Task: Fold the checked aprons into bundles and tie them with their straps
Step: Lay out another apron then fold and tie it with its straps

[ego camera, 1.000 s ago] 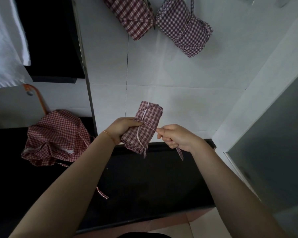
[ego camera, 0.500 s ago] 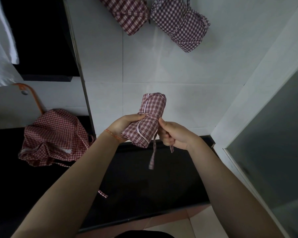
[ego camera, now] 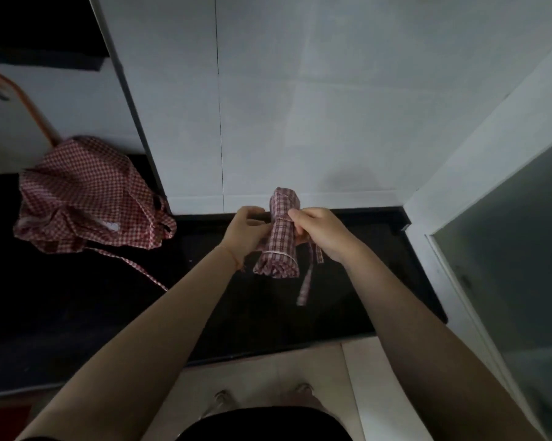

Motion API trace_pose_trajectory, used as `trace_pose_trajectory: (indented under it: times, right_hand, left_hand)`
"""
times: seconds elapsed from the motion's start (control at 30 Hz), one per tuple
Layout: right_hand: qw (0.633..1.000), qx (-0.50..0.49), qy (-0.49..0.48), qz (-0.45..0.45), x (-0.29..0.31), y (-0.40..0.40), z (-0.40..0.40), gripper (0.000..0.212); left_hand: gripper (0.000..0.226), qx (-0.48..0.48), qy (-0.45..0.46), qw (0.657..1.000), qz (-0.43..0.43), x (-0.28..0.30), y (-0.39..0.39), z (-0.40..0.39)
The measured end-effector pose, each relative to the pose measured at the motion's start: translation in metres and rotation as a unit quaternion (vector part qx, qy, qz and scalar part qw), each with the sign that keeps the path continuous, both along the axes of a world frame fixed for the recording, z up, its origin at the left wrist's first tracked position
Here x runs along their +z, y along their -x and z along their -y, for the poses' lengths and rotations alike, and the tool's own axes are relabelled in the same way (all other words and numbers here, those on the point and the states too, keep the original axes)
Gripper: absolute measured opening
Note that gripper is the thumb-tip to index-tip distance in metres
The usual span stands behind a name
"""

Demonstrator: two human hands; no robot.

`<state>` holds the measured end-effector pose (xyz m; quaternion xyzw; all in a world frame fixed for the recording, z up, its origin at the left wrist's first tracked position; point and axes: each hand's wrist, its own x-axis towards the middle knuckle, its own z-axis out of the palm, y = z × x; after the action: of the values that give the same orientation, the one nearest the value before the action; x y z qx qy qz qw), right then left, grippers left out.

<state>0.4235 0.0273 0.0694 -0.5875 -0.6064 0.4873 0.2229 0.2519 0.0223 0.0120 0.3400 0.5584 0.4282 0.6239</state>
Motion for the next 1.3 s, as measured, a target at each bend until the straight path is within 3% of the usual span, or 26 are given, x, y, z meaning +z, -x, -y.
trace_pose_trajectory:
  times: [0.1, 0.23, 0.4, 0.57, 0.67, 0.77, 0.83, 0.9, 1.0, 1.13, 1.3]
  right_hand:
    - [0.998, -0.010, 0.061, 0.003, -0.040, -0.005, -0.002, 0.042]
    - [0.991, -0.037, 0.132, -0.003, -0.081, -0.018, -0.003, 0.037]
    - [0.974, -0.055, 0.221, -0.011, -0.125, -0.041, -0.001, 0.033]
    - [0.958, -0.072, 0.276, -0.029, -0.143, -0.059, 0.000, 0.025]
    - [0.954, -0.080, 0.288, -0.014, -0.148, -0.067, 0.002, 0.024]
    - [0.953, -0.106, 0.274, -0.071, -0.157, -0.071, 0.002, 0.021]
    - [0.955, -0.109, 0.268, -0.061, -0.158, -0.073, 0.000, 0.020]
    - [0.959, -0.074, 0.273, -0.004, -0.155, -0.076, 0.000, 0.019]
    - [0.961, -0.028, 0.273, -0.017, -0.150, -0.082, 0.004, 0.023]
    - [0.978, 0.064, 0.196, 0.038, -0.139, -0.084, 0.006, 0.019]
    - [0.982, 0.117, 0.131, 0.073, -0.134, -0.085, 0.004, 0.016]
  left_hand:
    - [0.019, 0.015, -0.068, 0.988, -0.134, -0.032, -0.019, 0.008]
    - [0.024, -0.016, -0.131, 0.963, -0.237, -0.064, -0.034, 0.020]
    - [0.036, -0.087, -0.123, 0.950, -0.273, -0.098, -0.060, 0.029]
    - [0.027, -0.124, -0.080, 0.944, -0.295, -0.113, -0.074, 0.029]
    - [0.020, -0.142, -0.099, 0.930, -0.325, -0.117, -0.083, 0.028]
    - [0.012, -0.148, -0.100, 0.919, -0.351, -0.115, -0.090, 0.022]
    - [0.009, -0.117, -0.023, 0.945, -0.303, -0.112, -0.091, 0.018]
    - [0.011, -0.073, 0.065, 0.976, -0.194, -0.108, -0.093, 0.019]
    - [0.013, -0.027, 0.117, 0.988, -0.092, -0.102, -0.098, 0.023]
    - [0.013, -0.003, 0.125, 0.990, -0.068, -0.098, -0.104, 0.024]
    - [0.012, -0.040, 0.151, 0.984, -0.086, -0.097, -0.106, 0.018]
